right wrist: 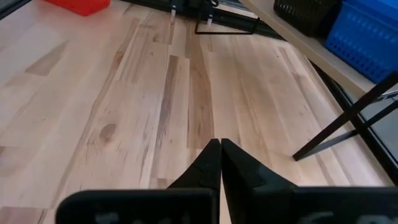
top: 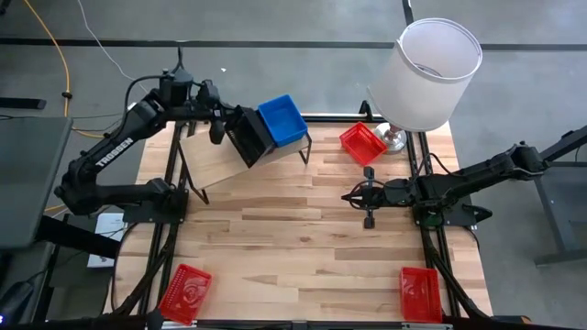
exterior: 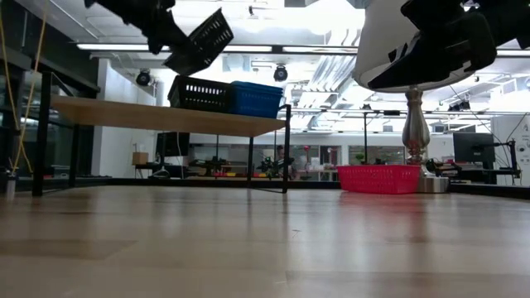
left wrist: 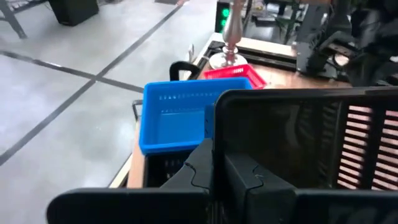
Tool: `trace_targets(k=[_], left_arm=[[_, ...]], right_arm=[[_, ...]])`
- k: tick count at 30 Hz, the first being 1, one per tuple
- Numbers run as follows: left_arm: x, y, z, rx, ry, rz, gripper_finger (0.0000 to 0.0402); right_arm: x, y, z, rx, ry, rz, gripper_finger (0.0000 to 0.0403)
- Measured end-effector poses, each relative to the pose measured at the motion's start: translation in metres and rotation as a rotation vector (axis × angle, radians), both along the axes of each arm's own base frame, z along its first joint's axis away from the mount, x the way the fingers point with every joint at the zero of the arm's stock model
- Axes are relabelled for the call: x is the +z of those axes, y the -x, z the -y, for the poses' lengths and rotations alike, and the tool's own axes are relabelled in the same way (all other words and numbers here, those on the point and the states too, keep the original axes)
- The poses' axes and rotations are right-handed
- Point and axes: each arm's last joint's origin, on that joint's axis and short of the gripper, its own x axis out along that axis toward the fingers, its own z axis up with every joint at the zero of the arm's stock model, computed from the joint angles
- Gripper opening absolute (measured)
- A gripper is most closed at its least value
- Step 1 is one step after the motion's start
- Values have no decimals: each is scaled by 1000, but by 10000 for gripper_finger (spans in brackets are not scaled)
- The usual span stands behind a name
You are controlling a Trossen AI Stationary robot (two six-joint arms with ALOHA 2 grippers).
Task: Stack baskets on shelf by color
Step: Stack the black bin on top of the other black bin on the shelf
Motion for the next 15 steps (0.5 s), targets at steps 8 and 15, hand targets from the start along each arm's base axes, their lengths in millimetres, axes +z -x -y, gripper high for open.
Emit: trace_targets(k=[8, 15], left_arm=[[-6, 8, -9, 33, 18, 33, 0], [-6, 19, -15, 169, 6, -1, 0]], right_arm=[[0, 0, 0, 3, -2, 0, 0], [0, 0, 0, 5, -7, 0, 0]])
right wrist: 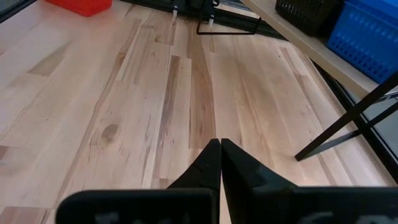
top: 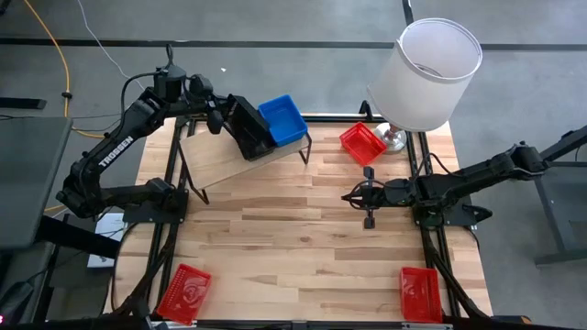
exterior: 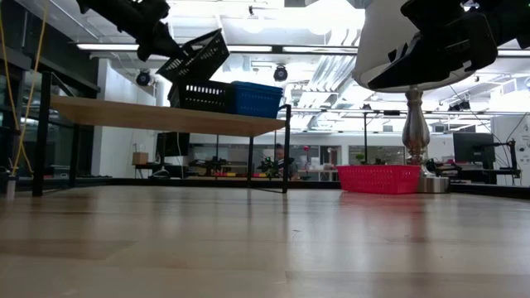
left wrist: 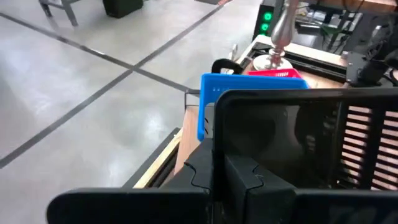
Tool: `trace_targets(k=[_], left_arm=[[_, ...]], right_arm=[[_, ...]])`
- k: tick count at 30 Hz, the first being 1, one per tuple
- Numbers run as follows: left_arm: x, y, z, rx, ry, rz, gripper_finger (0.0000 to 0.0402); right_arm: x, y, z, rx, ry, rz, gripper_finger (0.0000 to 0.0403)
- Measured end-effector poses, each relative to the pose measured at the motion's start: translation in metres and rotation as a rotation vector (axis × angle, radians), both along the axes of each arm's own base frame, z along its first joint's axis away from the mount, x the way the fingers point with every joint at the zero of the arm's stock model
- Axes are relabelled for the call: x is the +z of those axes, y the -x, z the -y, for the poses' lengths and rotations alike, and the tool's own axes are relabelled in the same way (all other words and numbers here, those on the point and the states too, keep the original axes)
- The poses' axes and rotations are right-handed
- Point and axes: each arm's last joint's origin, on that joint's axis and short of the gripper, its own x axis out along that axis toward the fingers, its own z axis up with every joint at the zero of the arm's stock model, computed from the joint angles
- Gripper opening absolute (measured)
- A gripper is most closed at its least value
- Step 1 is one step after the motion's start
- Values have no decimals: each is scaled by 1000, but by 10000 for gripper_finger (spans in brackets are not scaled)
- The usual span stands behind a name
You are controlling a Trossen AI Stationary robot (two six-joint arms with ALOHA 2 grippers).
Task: Stack baskets on shelf by color
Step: Stack the black bin on top of the other black bin on the shelf
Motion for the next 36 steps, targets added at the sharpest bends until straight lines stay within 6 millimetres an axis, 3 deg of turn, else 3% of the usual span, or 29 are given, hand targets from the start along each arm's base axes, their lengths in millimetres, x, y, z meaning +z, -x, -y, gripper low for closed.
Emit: trace_targets(k=[28, 36], left_arm=[[-11, 10, 2, -4, 97, -72, 1], [-11, 10, 3, 16, 123, -57, 20]], right_arm=[[0, 0, 0, 0, 1, 0, 0], [0, 0, 0, 1, 3, 0, 0]])
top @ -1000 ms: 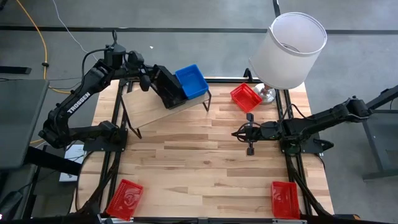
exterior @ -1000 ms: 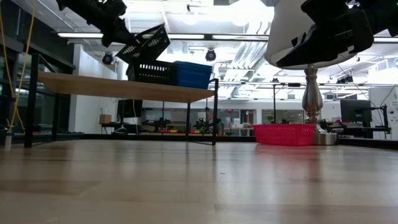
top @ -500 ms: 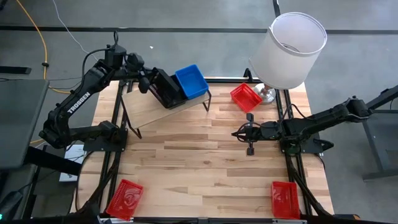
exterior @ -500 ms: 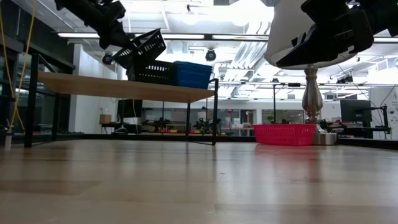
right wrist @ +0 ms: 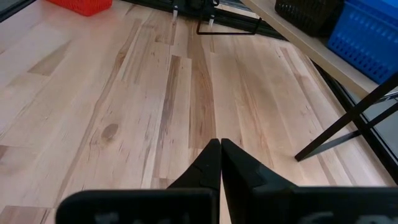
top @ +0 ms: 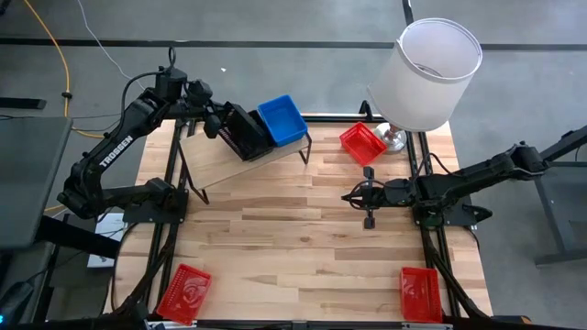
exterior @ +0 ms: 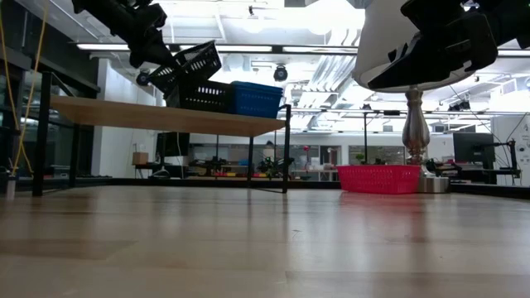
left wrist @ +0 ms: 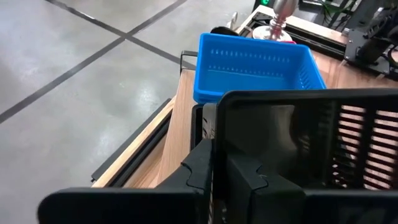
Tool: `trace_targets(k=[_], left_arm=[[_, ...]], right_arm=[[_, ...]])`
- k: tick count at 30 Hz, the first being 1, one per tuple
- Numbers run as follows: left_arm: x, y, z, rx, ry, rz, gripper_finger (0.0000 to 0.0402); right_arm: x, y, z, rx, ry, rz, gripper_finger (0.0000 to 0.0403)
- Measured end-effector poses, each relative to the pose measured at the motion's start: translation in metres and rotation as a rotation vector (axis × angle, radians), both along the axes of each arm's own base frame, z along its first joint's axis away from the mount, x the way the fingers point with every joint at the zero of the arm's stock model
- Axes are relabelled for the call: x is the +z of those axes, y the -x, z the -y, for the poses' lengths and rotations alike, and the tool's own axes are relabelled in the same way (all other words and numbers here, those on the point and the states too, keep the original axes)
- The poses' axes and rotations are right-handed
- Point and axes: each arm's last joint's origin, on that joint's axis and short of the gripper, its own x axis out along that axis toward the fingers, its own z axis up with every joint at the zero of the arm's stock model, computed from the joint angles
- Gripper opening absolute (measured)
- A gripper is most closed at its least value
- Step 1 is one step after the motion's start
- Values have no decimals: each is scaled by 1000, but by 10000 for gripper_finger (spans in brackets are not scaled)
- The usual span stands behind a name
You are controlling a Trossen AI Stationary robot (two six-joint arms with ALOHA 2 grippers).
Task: Stack baskets on shelf by color
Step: Stack the black bin on top of the other black bin on the shelf, then put the top right red bin on the shelf
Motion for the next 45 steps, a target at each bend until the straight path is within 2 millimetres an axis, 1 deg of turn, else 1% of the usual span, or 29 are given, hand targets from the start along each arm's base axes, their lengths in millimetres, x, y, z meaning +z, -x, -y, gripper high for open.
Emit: trace_targets(k=[5, 8, 15, 19, 21, 24, 26, 29, 32, 35, 40, 42, 45], left_arm=[[0, 0, 0, 11, 12, 8, 35], [0, 0, 0, 12, 12, 7, 51], [2, 0, 0, 33, 24, 35, 107], [6, 0, 2, 38, 34, 81, 142], [9, -1, 4, -9, 60, 141, 155], [15, -5, 9, -129, 108, 255, 165], [18, -12, 13, -202, 146, 313, 167], [21, -25, 21, -252, 213, 356, 166], [21, -43, 34, -252, 241, 338, 161], [20, -64, 55, -283, 219, 292, 155], [21, -95, 104, -336, 157, 239, 149], [22, -104, 124, -313, 94, 231, 149], [25, -111, 156, -270, -50, 218, 148]], right_arm=[[0, 0, 0, 0, 0, -1, 0], [0, 0, 0, 0, 0, -1, 0], [0, 0, 0, 1, 4, -1, 0], [0, 0, 0, 1, 4, -1, 0], [0, 0, 0, 1, 4, -1, 0], [0, 0, 0, 1, 4, -1, 0], [0, 0, 0, 5, 15, -2, 0], [1, -1, 0, 9, 23, 9, 0], [5, -2, 0, 8, 10, 48, 0], [8, -3, -1, 12, 0, 86, 0], [10, -4, -1, 9, -14, 106, 0], [10, -4, -1, 0, -39, 108, 0], [10, -4, -1, -9, -68, 110, 0]])
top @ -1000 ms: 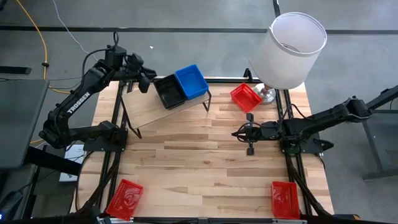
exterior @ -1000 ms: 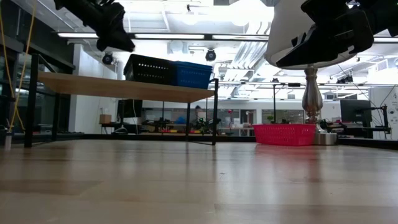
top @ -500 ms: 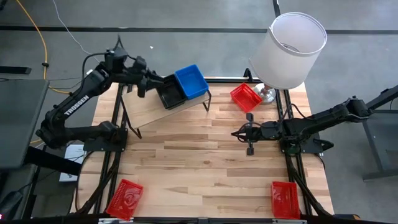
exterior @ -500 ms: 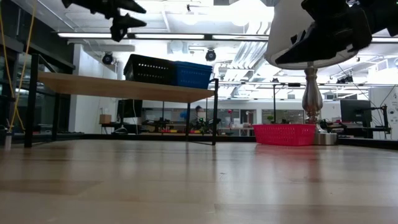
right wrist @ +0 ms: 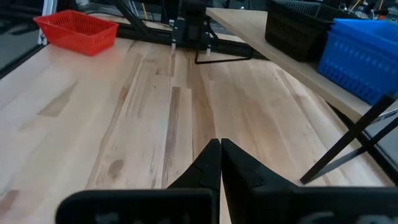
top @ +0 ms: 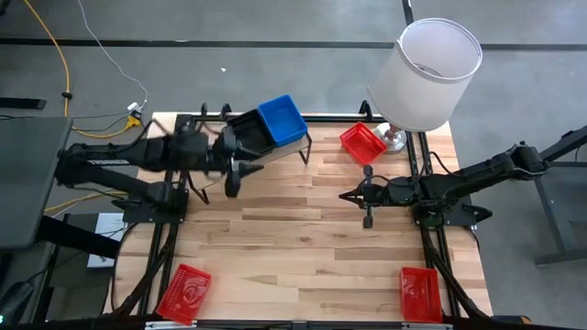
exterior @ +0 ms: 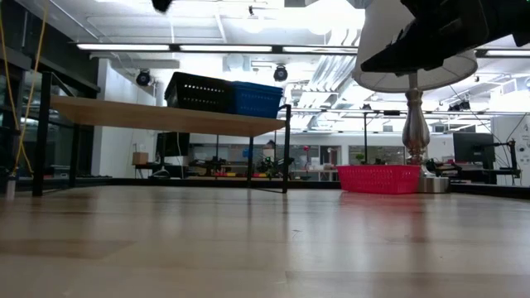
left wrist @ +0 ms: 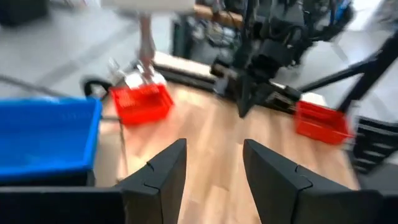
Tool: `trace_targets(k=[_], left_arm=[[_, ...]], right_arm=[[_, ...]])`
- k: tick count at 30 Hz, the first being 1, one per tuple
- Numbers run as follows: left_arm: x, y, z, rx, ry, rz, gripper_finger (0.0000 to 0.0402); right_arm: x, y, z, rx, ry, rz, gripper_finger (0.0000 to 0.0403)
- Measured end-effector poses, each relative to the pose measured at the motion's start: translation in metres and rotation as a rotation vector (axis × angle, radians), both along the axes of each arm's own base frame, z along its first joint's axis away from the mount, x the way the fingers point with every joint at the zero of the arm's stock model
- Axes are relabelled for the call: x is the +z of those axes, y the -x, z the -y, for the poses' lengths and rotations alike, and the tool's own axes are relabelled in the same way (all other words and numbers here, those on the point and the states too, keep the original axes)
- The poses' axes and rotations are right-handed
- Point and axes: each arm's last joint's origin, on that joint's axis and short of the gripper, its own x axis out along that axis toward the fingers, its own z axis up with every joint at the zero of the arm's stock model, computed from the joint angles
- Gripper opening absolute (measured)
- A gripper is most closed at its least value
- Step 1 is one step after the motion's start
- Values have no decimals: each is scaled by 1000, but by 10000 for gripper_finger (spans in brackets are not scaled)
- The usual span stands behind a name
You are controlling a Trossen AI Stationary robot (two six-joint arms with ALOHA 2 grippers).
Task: Stack baskets on shelf by color
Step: Put the top right red bin on the shelf
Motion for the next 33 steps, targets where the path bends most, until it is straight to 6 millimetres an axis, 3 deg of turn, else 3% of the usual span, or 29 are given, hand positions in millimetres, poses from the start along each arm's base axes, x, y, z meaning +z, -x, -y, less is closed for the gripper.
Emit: trace_targets(k=[3, 7, 11, 14, 25, 33], left_arm=[[-8, -6, 29, 26, -92, 65, 148], [-46, -9, 59, -36, -112, 145, 148], [-95, -7, 70, -73, -58, 233, 148], [-118, -3, 69, -108, 31, 319, 148], [-122, 1, 74, -269, 93, 378, 148], [-120, 2, 76, -290, 73, 394, 148]], right_arm=[[0, 0, 0, -8, -25, 2, 0], [0, 0, 0, -15, -65, 5, 0], [0, 0, -1, -14, -160, 8, 0], [0, 0, -2, -8, -227, 8, 0], [11, -3, -2, -66, -463, 137, 0], [-8, 3, 16, -471, -549, 71, 10]])
